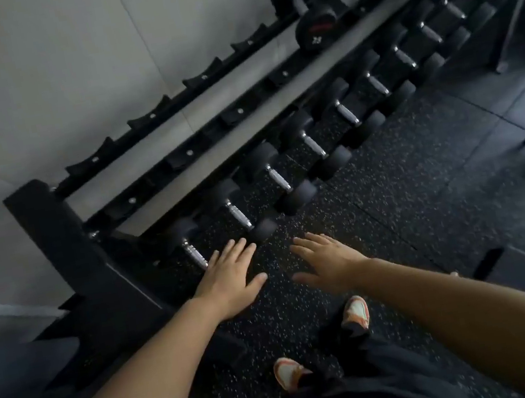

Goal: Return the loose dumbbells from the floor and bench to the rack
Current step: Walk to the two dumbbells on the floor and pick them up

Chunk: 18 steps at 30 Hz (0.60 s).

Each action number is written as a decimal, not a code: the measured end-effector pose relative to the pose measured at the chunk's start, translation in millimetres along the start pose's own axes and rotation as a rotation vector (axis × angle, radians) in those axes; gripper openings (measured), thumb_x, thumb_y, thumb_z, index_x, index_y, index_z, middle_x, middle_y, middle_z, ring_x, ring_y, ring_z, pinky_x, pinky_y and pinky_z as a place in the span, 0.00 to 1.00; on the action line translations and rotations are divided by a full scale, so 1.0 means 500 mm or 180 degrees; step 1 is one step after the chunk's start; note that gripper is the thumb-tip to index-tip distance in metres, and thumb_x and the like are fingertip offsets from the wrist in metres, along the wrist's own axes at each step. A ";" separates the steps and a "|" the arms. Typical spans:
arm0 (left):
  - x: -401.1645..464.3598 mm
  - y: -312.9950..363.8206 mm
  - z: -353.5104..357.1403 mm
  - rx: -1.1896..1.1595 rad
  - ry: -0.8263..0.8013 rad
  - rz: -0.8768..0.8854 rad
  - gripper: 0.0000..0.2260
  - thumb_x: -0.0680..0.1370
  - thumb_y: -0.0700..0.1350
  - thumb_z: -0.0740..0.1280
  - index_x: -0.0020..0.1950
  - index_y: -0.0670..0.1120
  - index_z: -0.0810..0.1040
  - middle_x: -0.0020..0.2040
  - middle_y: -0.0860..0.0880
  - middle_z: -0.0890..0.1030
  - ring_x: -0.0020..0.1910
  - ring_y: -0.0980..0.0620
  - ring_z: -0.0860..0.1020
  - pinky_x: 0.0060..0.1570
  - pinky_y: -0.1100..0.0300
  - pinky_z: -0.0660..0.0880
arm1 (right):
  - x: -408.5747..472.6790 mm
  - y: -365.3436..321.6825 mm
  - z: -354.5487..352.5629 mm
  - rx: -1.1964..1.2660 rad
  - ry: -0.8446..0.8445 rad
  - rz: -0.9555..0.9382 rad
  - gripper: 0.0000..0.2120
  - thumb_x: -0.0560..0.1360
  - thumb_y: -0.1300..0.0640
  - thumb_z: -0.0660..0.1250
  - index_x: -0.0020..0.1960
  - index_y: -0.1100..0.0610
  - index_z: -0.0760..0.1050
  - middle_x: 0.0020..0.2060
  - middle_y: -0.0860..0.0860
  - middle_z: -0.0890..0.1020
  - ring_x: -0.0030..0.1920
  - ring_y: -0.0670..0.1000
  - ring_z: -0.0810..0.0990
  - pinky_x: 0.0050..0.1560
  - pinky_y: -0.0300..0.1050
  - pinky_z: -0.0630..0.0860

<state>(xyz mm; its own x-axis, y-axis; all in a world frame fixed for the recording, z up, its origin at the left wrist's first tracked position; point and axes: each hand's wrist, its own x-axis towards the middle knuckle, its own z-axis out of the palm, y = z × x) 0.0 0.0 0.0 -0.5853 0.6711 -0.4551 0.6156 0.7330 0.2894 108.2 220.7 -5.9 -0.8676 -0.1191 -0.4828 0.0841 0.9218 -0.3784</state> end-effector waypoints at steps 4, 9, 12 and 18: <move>0.071 0.065 0.040 0.0165 -0.0454 0.0020 0.32 0.80 0.62 0.53 0.81 0.51 0.50 0.81 0.51 0.48 0.79 0.53 0.44 0.77 0.50 0.43 | -0.045 0.100 0.048 0.0261 -0.0162 0.0332 0.36 0.80 0.35 0.53 0.81 0.53 0.52 0.80 0.52 0.55 0.80 0.56 0.49 0.78 0.51 0.46; 0.189 0.160 0.075 0.0505 -0.0938 0.0222 0.31 0.81 0.61 0.54 0.81 0.50 0.52 0.81 0.50 0.50 0.79 0.51 0.46 0.77 0.51 0.44 | -0.092 0.210 0.110 0.0684 -0.0267 0.0632 0.37 0.80 0.34 0.53 0.81 0.54 0.52 0.80 0.52 0.55 0.80 0.56 0.50 0.78 0.52 0.47; 0.244 0.223 0.093 0.0682 -0.1282 0.0293 0.31 0.81 0.62 0.54 0.80 0.50 0.53 0.81 0.50 0.51 0.80 0.51 0.46 0.77 0.49 0.44 | -0.121 0.267 0.144 0.0985 -0.0329 0.0915 0.38 0.78 0.31 0.52 0.80 0.51 0.54 0.80 0.51 0.56 0.80 0.56 0.52 0.77 0.58 0.54; 0.347 0.346 0.113 0.0864 -0.1710 0.0513 0.31 0.81 0.61 0.55 0.80 0.50 0.53 0.81 0.51 0.52 0.80 0.51 0.47 0.77 0.49 0.44 | -0.171 0.374 0.170 0.1437 -0.0275 0.1299 0.37 0.79 0.33 0.53 0.79 0.55 0.57 0.79 0.55 0.59 0.79 0.57 0.55 0.78 0.54 0.52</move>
<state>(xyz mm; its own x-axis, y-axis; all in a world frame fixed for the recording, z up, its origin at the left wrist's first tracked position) 34.7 236.8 -76.2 -0.1700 0.5698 -0.8041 0.8277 0.5254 0.1974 239.8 372.1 -102.4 -0.6803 0.1637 -0.7144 0.6168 0.6544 -0.4374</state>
